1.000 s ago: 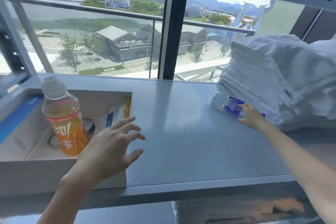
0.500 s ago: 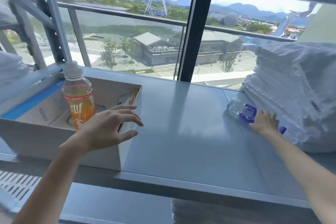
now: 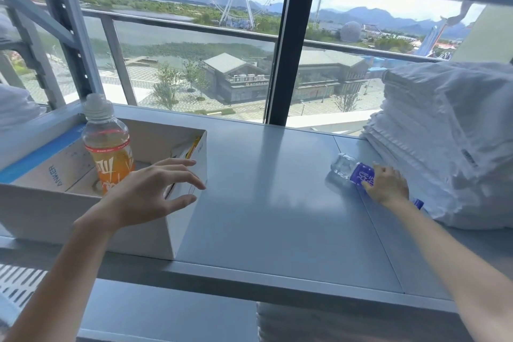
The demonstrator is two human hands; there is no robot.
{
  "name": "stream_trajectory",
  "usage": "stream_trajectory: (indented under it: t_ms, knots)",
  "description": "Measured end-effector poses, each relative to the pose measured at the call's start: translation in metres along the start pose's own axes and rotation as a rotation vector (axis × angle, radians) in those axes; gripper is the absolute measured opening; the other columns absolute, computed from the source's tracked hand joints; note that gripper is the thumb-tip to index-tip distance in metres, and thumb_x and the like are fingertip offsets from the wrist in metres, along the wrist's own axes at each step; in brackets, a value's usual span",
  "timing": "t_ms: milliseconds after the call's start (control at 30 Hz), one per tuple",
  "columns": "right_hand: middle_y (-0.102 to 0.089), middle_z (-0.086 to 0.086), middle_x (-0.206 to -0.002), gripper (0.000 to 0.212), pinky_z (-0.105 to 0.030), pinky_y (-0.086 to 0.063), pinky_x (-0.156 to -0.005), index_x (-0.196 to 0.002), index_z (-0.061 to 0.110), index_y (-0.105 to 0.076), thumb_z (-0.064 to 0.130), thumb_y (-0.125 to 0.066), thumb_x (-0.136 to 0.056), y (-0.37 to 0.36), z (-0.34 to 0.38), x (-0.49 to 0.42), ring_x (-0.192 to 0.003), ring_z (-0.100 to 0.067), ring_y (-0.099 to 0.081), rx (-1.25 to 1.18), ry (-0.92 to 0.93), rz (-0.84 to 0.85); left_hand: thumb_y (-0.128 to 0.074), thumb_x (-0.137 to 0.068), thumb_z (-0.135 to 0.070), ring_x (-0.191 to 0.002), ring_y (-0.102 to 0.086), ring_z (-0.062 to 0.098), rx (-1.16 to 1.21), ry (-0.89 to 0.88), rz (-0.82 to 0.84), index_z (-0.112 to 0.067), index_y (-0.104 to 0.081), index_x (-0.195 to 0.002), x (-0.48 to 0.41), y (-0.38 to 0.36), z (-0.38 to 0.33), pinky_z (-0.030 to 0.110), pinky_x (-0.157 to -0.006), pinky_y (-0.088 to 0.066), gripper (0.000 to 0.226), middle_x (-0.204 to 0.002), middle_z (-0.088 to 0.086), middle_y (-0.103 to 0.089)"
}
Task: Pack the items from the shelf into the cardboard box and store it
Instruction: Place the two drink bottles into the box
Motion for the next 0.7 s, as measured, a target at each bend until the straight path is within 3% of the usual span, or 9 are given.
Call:
stream_trajectory:
  t_ms: [133, 200, 267, 367, 467, 567, 700]
  knots:
    - [-0.063, -0.015, -0.114, 0.031, -0.041, -0.04, -0.093, -0.113, 0.01, -0.063, 0.028, -0.056, -0.089, 0.02, 0.007, -0.004, -0.108, -0.034, -0.055, -0.114, 0.024, -0.106, -0.06, -0.081, -0.051, -0.129, -0.028, -0.015, 0.004, -0.005, -0.002, -0.059, -0.055, -0.102, 0.0, 0.0, 0.001, 0.045, -0.093, -0.048, 0.024, -0.128, -0.028, -0.05]
    - [-0.061, -0.013, -0.117, 0.037, -0.04, -0.04, -0.095, -0.117, 0.011, -0.062, 0.032, -0.063, -0.087, 0.014, 0.022, -0.005, -0.112, -0.031, -0.054, -0.181, 0.139, 0.006, -0.056, -0.079, -0.057, -0.129, -0.027, -0.016, -0.001, -0.008, -0.003, -0.059, -0.054, -0.102, 0.0, 0.0, 0.001, 0.045, -0.093, -0.048, 0.024, -0.128, -0.028, -0.049]
    - [-0.061, -0.013, -0.113, 0.033, -0.035, -0.044, -0.091, -0.113, 0.012, -0.064, 0.028, -0.067, -0.085, 0.001, 0.039, 0.0, -0.102, -0.026, -0.058, -0.338, 0.207, 0.172, -0.055, -0.079, -0.059, -0.129, -0.027, -0.016, -0.002, -0.013, -0.003, -0.059, -0.054, -0.103, 0.0, -0.001, 0.001, 0.045, -0.092, -0.049, 0.024, -0.127, -0.029, -0.049]
    - [-0.064, -0.01, -0.106, 0.021, -0.028, -0.046, -0.083, -0.101, 0.012, -0.069, 0.02, -0.07, -0.082, 0.005, 0.061, 0.007, -0.089, -0.02, -0.062, -0.518, 0.267, 0.173, -0.059, -0.08, -0.053, -0.128, -0.026, -0.017, -0.008, -0.016, -0.007, -0.059, -0.054, -0.102, 0.0, -0.001, 0.001, 0.044, -0.092, -0.048, 0.023, -0.127, -0.029, -0.049]
    - [-0.056, -0.007, -0.116, 0.034, -0.021, -0.036, -0.089, -0.109, 0.017, -0.067, 0.019, -0.076, -0.076, 0.006, 0.096, 0.025, -0.106, -0.022, -0.055, -0.484, 0.438, 0.297, -0.059, -0.081, -0.052, -0.128, -0.026, -0.018, -0.015, -0.016, -0.008, -0.058, -0.054, -0.101, 0.0, 0.0, 0.0, 0.043, -0.09, -0.049, 0.022, -0.126, -0.03, -0.05]
    - [-0.049, -0.002, -0.13, 0.043, -0.027, -0.03, -0.101, -0.114, 0.024, -0.064, 0.017, -0.076, -0.074, 0.011, 0.128, 0.054, -0.118, -0.019, -0.045, -0.404, 0.648, 0.385, -0.06, -0.081, -0.051, -0.128, -0.025, -0.019, -0.017, -0.017, -0.016, -0.059, -0.054, -0.101, 0.001, 0.0, 0.001, 0.042, -0.09, -0.049, 0.023, -0.125, -0.031, -0.05]
    - [-0.035, -0.004, -0.143, 0.061, -0.035, -0.026, -0.109, -0.128, 0.029, -0.052, 0.024, -0.077, -0.073, 0.025, 0.134, 0.07, -0.129, -0.022, -0.035, -0.411, 0.638, 0.327, -0.06, -0.08, -0.05, -0.128, -0.026, -0.017, -0.01, -0.013, -0.019, -0.058, -0.056, -0.1, 0.002, 0.001, 0.0, 0.044, -0.092, -0.048, 0.022, -0.127, -0.03, -0.049]
Point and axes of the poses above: each hand's wrist, its own x-axis away from the middle knuckle, its own y-axis out of the back of the hand, z = x × y, the point moved 10 cm from there along -x, towards the middle knuckle
